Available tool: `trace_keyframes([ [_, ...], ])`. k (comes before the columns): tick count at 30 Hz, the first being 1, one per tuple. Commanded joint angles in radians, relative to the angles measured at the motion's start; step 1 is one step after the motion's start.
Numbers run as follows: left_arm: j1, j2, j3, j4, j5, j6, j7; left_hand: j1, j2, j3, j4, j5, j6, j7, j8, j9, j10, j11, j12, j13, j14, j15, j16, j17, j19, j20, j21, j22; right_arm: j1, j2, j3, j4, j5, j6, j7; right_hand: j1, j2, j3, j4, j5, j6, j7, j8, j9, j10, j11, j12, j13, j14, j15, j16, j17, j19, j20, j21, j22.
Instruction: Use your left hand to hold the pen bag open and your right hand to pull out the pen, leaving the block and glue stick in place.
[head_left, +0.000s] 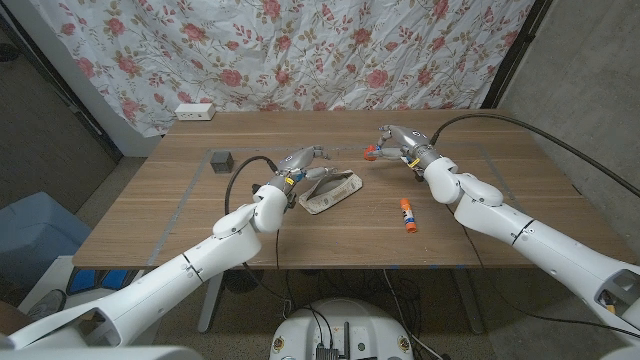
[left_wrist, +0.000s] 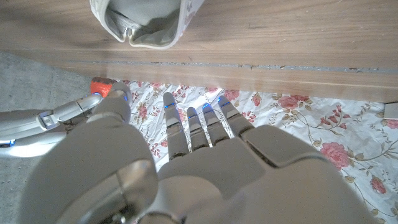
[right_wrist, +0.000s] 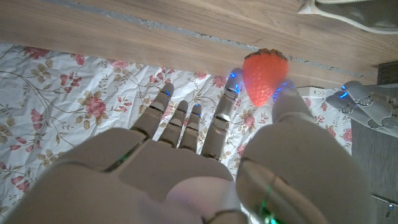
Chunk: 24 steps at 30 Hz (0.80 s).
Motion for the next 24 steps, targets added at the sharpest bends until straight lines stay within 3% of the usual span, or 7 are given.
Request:
trace_keyframes([
  [1,0.018,0.02,-0.065,0.034,-0.107,-0.087,0.025,-0.01,0.005,-0.001,0.003,-0.004,-0.017,0.007,-0.006,0.004,-0.014,0.004,-0.006,0.005,-0.009,0.007,-0.004,0.002,-0.004,-0.004,-0.005,0.003,-0.004,-0.018,0.022,0.025,0.025,0.008,-0.025,0.007,0.007,-0.003,0.002,0.006,0.004,-0.006,0.006,0.002,0.006,0.001,-0.004,0.004,0.007,0.002,0.003,0.002,0.006,0.002,-0.001,0.002],
  [7,0.022,0.026,-0.087,0.053,-0.147,-0.119,0.033,-0.019,0.01,-0.003,0.004,-0.004,-0.031,0.007,-0.006,0.003,-0.019,0.004,-0.006,0.005,-0.015,0.01,-0.005,0.003,-0.007,-0.004,-0.005,0.004,-0.004,-0.026,0.031,0.037,0.037,0.007,-0.03,0.008,0.008,-0.003,0.002,0.006,0.003,-0.008,0.007,0.002,0.008,0.001,-0.004,0.004,0.007,0.003,0.003,0.002,0.006,0.001,-0.001,0.002],
  [13,0.012,0.038,-0.097,0.074,-0.17,-0.147,0.027,-0.034,0.02,-0.004,0.005,-0.003,-0.06,-0.024,-0.004,0.003,-0.04,-0.007,-0.009,0.005,-0.04,0.009,-0.009,0.001,-0.011,-0.005,-0.005,0.004,-0.004,-0.032,0.032,0.051,0.036,0.01,-0.045,0.009,0.009,-0.004,0.002,0.006,0.0,-0.009,0.007,0.003,0.008,-0.001,-0.005,0.004,0.01,-0.003,0.004,0.003,0.006,0.001,-0.001,0.002],
  [24,0.041,-0.012,-0.157,0.141,-0.306,-0.209,0.086,-0.062,0.04,-0.004,0.015,-0.001,-0.09,-0.027,-0.004,0.002,-0.051,-0.015,-0.008,0.005,-0.052,0.01,-0.007,0.003,-0.014,-0.009,-0.004,0.004,0.002,-0.037,0.025,0.093,0.048,0.032,-0.05,0.013,0.008,-0.005,0.002,0.006,-0.006,-0.014,0.008,0.004,0.011,-0.001,-0.006,0.004,0.011,-0.005,0.004,0.003,0.01,-0.001,0.0,0.002],
])
